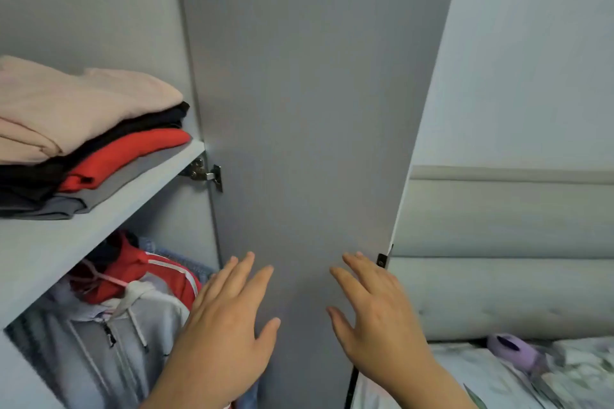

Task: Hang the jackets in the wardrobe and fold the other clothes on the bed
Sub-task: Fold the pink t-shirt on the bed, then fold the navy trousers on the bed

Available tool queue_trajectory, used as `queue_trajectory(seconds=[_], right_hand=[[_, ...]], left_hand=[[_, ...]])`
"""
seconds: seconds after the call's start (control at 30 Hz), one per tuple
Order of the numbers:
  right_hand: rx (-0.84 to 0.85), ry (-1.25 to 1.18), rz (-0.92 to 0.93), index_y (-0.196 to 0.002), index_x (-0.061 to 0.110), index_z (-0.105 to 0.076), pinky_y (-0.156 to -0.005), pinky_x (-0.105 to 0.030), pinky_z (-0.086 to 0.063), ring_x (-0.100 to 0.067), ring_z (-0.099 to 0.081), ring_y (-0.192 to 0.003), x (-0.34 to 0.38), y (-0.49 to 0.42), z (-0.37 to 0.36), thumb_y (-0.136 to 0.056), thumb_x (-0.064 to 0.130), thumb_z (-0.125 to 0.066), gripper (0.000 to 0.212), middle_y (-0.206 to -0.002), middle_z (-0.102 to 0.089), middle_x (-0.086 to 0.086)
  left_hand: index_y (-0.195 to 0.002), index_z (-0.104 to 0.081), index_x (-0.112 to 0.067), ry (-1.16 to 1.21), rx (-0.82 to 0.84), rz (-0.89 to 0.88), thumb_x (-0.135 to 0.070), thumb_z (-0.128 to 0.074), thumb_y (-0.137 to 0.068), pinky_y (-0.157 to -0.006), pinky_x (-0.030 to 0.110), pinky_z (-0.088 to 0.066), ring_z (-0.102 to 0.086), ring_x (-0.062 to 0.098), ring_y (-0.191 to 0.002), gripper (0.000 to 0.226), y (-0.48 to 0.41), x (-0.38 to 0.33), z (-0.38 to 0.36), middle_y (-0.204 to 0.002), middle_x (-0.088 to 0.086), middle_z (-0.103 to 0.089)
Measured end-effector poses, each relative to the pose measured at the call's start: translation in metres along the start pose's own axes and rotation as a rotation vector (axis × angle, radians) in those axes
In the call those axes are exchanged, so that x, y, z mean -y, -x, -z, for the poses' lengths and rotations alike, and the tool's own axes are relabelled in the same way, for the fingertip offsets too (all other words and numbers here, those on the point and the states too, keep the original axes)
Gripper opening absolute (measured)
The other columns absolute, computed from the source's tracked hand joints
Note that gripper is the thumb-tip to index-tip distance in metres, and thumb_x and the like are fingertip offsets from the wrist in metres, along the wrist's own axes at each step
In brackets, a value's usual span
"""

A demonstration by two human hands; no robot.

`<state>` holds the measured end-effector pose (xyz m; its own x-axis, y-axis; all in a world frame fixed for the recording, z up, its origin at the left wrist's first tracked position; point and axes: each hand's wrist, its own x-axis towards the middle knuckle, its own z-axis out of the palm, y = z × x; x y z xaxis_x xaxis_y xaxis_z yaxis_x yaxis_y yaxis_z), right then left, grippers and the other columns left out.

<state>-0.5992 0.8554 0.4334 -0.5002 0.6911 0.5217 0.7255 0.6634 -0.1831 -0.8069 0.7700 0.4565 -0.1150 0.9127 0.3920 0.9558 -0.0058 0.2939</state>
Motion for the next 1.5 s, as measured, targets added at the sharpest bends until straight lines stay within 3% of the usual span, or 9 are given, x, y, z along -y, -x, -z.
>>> queue_trajectory(seconds=[0.17,0.23,0.33,0.43,0.6,0.83,1.0,1.2,1.5], right_hand=[[-0.101,-0.042,-0.109,-0.12,0.019,-0.064,-0.093,-0.031,-0.048,-0.019,-0.058,-0.116,-0.049,0.051,0.006,-0.08,0.031,-0.067,0.041,-0.127,-0.061,0.0],[-0.136,-0.025,-0.186,-0.118,0.02,-0.063,-0.092,-0.028,-0.046,-0.017,-0.056,-0.112,-0.071,0.07,0.009,-0.081,0.031,-0.066,0.039,-0.124,-0.061,0.001],[-0.12,0.027,-0.387,-0.118,0.019,-0.066,-0.091,-0.034,-0.051,-0.018,-0.058,-0.111,-0.103,0.1,0.014,-0.08,0.031,-0.072,0.041,-0.122,-0.064,-0.001],[-0.063,0.074,-0.552,-0.118,0.016,-0.069,-0.089,-0.041,-0.055,-0.025,-0.064,-0.11,-0.127,0.132,0.025,-0.078,0.029,-0.076,0.043,-0.121,-0.066,-0.004],[-0.007,0.146,-0.745,-0.119,0.021,-0.068,-0.089,-0.037,-0.055,-0.021,-0.065,-0.11,-0.153,0.179,0.049,-0.08,0.034,-0.073,0.041,-0.121,-0.067,0.0],[0.028,0.176,-1.107,-0.138,0.023,-0.054,-0.105,-0.037,-0.043,-0.021,-0.051,-0.128,-0.154,0.257,0.07,-0.093,0.041,-0.052,0.049,-0.139,-0.054,0.002],[0.053,0.214,-1.391,-0.146,0.027,-0.042,-0.11,-0.033,-0.034,-0.016,-0.04,-0.133,-0.125,0.3,0.082,-0.097,0.042,-0.045,0.051,-0.147,-0.044,0.007],[0.078,0.265,-1.677,-0.145,0.026,-0.042,-0.107,-0.036,-0.038,-0.019,-0.042,-0.13,-0.057,0.326,0.095,-0.098,0.04,-0.045,0.049,-0.143,-0.046,0.005],[0.028,0.418,-1.923,-0.143,0.029,-0.041,-0.104,-0.033,-0.037,-0.016,-0.042,-0.128,0.031,0.346,0.111,-0.094,0.043,-0.045,0.051,-0.14,-0.045,0.009]], left_hand=[[-0.122,-0.068,-0.021,0.064,0.155,-0.232,-0.039,-0.07,-0.068,-0.093,0.041,-0.052,-0.058,0.02,-0.124,0.057,-0.013,-0.05,-0.034,-0.135,0.0,-0.06],[-0.114,-0.072,-0.021,0.111,0.16,-0.305,-0.043,-0.065,-0.068,-0.081,0.039,-0.057,-0.057,0.014,-0.116,0.051,-0.019,-0.068,-0.052,-0.126,-0.004,-0.066],[-0.126,-0.063,-0.034,0.224,0.268,-0.383,-0.046,-0.056,-0.082,-0.096,0.027,-0.046,-0.045,0.0,-0.123,0.047,-0.029,-0.096,-0.084,-0.135,-0.023,-0.052],[-0.137,-0.029,-0.057,0.252,0.414,-0.459,-0.056,-0.049,-0.092,-0.113,0.017,-0.021,-0.016,-0.014,-0.133,0.049,-0.046,-0.119,-0.117,-0.137,-0.044,-0.008],[-0.121,-0.068,-0.017,0.162,0.565,-0.58,-0.057,-0.047,-0.074,-0.094,0.035,-0.05,-0.063,0.022,-0.116,0.065,-0.084,-0.165,-0.157,-0.127,-0.004,-0.063],[-0.13,-0.061,-0.014,0.184,0.822,-0.649,-0.071,-0.037,-0.05,-0.101,0.042,-0.04,-0.059,0.032,-0.121,0.101,-0.091,-0.227,-0.208,-0.131,0.006,-0.062],[-0.112,-0.073,-0.013,0.204,0.882,-0.785,-0.035,-0.072,-0.073,-0.091,0.047,-0.047,-0.065,0.035,-0.11,0.045,-0.075,-0.255,-0.244,-0.122,0.009,-0.068],[-0.112,-0.072,-0.018,0.306,0.998,-1.001,-0.021,-0.087,-0.068,-0.093,0.045,-0.046,-0.062,0.031,-0.113,0.047,-0.045,-0.29,-0.28,-0.124,0.006,-0.067],[-0.14,-0.039,-0.041,0.475,1.158,-1.345,-0.056,-0.055,-0.091,-0.108,0.017,-0.033,-0.037,0.002,-0.137,0.053,0.02,-0.327,-0.268,-0.149,-0.019,-0.036]])
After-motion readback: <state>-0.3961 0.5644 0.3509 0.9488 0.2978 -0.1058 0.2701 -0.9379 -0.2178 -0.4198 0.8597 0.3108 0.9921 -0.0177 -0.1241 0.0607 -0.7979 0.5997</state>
